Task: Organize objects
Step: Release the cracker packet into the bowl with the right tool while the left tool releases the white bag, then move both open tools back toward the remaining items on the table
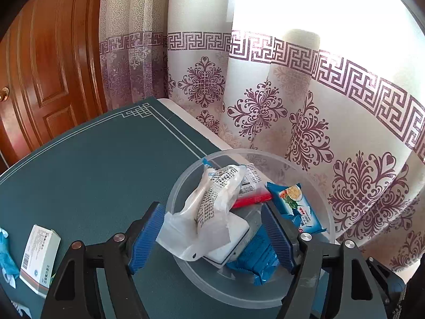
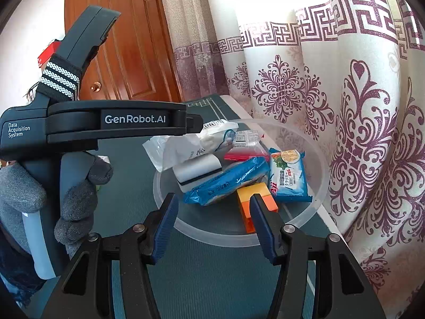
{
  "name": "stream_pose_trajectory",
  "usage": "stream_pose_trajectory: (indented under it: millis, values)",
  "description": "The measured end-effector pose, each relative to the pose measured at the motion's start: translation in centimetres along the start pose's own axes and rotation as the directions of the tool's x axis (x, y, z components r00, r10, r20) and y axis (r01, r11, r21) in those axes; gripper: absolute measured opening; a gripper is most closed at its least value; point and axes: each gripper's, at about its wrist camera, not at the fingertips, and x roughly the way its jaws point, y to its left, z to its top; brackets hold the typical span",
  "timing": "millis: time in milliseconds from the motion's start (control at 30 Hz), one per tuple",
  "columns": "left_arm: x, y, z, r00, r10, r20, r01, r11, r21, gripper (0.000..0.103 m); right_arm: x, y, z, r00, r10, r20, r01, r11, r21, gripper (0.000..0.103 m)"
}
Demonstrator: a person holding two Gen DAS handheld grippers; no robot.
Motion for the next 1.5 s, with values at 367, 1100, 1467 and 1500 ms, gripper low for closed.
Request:
stream_pose_trajectory:
  millis: [367, 1100, 1467, 1500]
  values:
    - [-1.8, 0.8, -1.2, 0.998, 0.066, 0.024, -0.066, 0.998, 0.006, 0.089, 0.3, -0.1, 0.0, 1.000, 0.000, -0.015, 0.000, 1.000, 0.006, 0.058]
    - [-6.5, 3.6, -4.2, 0.956, 0.281, 0.082, -0.281, 0.960, -0.007, 0.099, 0.1, 1.5, -0.1, 0.999, 0.012, -0.046, -0.015, 0.998, -0.063, 0.058]
    - [-8.7, 5.2, -5.8, 0.930, 0.354, 0.098, -0.353, 0.935, -0.027, 0.099, -0.6, 4.6, 0.3, 0.997, 0.058, -0.047, -0.062, 0.993, -0.101, 0.059]
    - [-8.9, 5.5, -6.0, 0.928, 0.358, 0.098, -0.357, 0.934, -0.033, 0.099, -0.6, 5.0, 0.3, 0.997, 0.063, -0.049, -0.068, 0.992, -0.107, 0.059]
